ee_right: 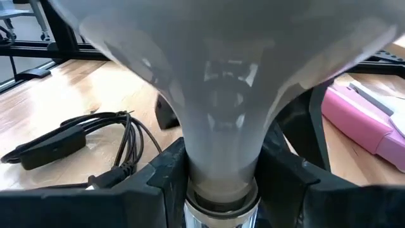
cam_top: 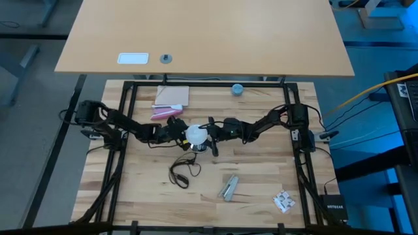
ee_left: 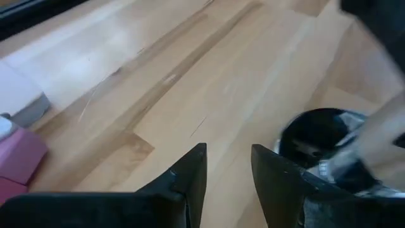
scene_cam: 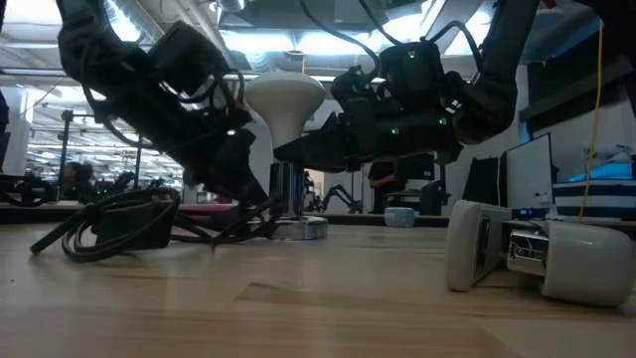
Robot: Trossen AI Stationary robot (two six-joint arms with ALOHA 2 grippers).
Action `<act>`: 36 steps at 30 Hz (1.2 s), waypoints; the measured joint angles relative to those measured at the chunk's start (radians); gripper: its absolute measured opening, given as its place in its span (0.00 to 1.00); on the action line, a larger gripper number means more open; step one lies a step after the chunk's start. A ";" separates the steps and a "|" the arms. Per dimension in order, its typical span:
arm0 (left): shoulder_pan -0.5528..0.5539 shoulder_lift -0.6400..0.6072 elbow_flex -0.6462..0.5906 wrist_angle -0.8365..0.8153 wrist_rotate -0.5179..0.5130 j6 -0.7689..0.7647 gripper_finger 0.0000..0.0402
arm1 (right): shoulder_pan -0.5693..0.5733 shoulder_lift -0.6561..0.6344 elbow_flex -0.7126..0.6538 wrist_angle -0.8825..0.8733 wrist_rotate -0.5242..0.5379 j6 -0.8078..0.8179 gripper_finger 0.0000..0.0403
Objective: Screw lightbulb
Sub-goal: Remove the lightbulb from the lamp
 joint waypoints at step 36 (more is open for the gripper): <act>-0.283 -0.065 0.001 -0.256 0.130 -0.368 0.29 | -0.001 0.000 0.000 0.003 0.032 -0.006 0.40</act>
